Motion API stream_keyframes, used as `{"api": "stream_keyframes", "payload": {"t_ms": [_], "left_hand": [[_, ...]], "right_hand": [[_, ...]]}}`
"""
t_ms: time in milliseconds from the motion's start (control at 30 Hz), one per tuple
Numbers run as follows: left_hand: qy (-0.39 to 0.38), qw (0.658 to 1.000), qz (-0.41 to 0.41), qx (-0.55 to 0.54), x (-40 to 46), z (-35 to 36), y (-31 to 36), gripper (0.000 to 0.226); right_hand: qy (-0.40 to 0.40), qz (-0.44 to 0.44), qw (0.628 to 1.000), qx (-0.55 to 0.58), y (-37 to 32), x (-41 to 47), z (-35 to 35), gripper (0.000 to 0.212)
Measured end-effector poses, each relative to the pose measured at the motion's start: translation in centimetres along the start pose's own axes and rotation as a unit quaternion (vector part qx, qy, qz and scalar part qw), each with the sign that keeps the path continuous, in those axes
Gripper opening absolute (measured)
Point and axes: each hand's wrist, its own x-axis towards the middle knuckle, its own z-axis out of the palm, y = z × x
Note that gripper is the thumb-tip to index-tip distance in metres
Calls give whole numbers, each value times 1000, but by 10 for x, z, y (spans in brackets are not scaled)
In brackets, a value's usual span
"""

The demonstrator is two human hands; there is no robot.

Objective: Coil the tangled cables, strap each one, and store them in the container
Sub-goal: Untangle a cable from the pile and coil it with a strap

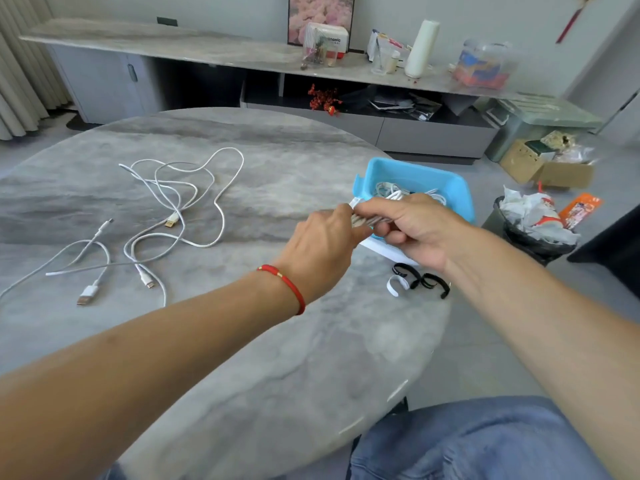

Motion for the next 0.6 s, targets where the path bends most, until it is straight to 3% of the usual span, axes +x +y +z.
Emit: {"api": "stream_keyframes", "payload": {"t_ms": [133,233,367,433,533,600], "left_hand": [[18,992,44,113,-8,12,-4,34],[-4,998,17,65,-6,15,-2,26],[-79,996,1,47,-18,15,-12,24],[-108,992,-29,50,-24,15,-21,26],[-129,987,-84,41,-23,14,-29,29],[-142,983,-113,30,-20,15,-31,33]], "right_hand": [[6,16,1000,-12,5,-2,2,15],[-9,19,1000,-16,7,-4,-2,10],[-117,21,992,-50,18,-10,-34,41],[-34,3,984,-174,30,-9,-61,32],[106,-34,882,-458,54,-4,-96,9],[92,-48,850,-517,65,-3,-106,6]]}}
